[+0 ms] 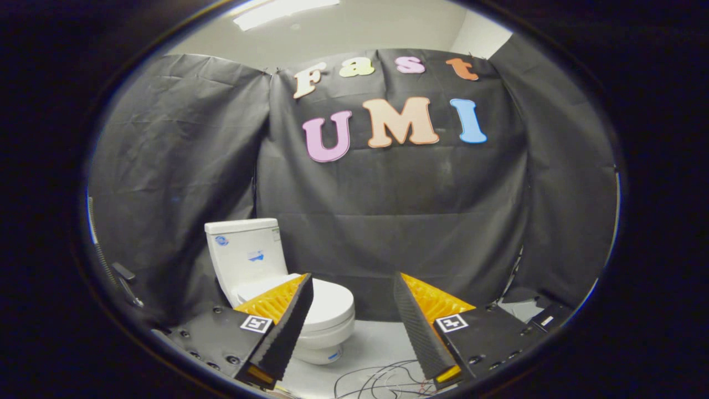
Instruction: Open the toilet lid.
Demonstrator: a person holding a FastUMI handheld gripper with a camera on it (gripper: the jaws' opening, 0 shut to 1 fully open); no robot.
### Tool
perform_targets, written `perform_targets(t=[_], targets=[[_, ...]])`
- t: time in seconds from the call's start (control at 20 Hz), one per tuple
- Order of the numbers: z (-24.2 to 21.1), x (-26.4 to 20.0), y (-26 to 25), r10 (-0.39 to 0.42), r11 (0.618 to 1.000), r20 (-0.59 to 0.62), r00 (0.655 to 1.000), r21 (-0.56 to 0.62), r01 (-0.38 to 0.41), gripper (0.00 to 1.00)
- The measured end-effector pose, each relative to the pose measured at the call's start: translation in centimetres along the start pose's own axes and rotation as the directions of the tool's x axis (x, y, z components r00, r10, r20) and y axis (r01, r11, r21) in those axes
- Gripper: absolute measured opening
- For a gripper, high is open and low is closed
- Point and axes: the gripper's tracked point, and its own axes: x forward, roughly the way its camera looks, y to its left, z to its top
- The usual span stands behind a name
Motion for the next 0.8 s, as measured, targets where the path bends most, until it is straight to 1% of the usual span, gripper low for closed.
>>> perform_targets(t=[0.15,0.4,0.55,0.8], targets=[[-0.3,1.6,0.0,0.004,1.0,-0.018,1.0,0.002,-0.004,0.92],[1.3,4.8,0.9,0.033,0.999,0.049,0.998,0.008,-0.033,0.91],[1.4,6.9,1.5,0.017,1.0,0.04,0.999,-0.003,-0.016,0.91],[2.7,8.6,4.2,-0.048,0.999,0.067,0.997,-0.005,0.048,0.91]])
